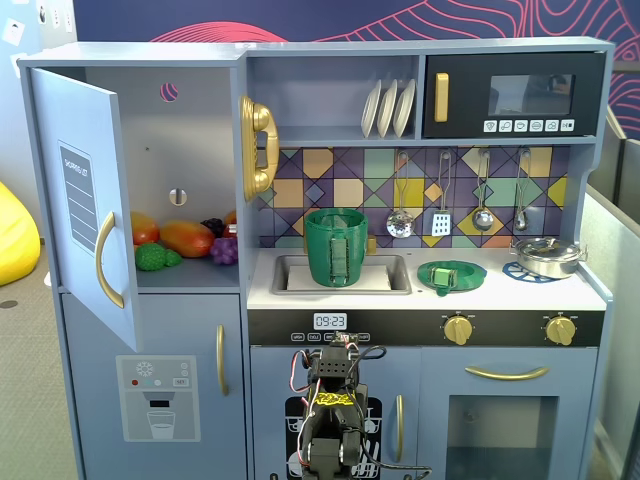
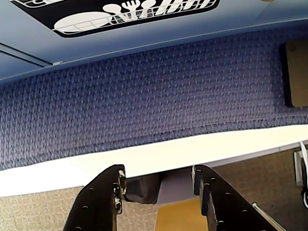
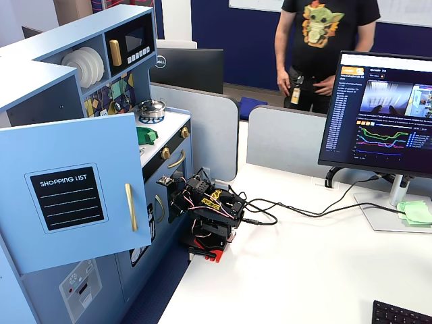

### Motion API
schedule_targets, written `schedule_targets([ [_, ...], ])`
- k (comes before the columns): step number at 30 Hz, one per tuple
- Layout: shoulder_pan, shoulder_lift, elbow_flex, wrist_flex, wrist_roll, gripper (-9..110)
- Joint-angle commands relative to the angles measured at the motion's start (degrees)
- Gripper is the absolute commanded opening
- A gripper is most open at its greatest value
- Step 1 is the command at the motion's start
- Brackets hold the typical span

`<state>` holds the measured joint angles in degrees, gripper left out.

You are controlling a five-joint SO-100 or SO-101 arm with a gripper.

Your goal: Take off the lid from the green recipient and place it on the counter

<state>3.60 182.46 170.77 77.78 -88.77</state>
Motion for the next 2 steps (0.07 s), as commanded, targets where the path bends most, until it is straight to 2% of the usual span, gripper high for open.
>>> schedule_targets([
  [1, 0.9, -0.4, 1.0, 10.0, 2.1, 9],
  [2, 0.9, -0.4, 1.0, 10.0, 2.1, 9],
])
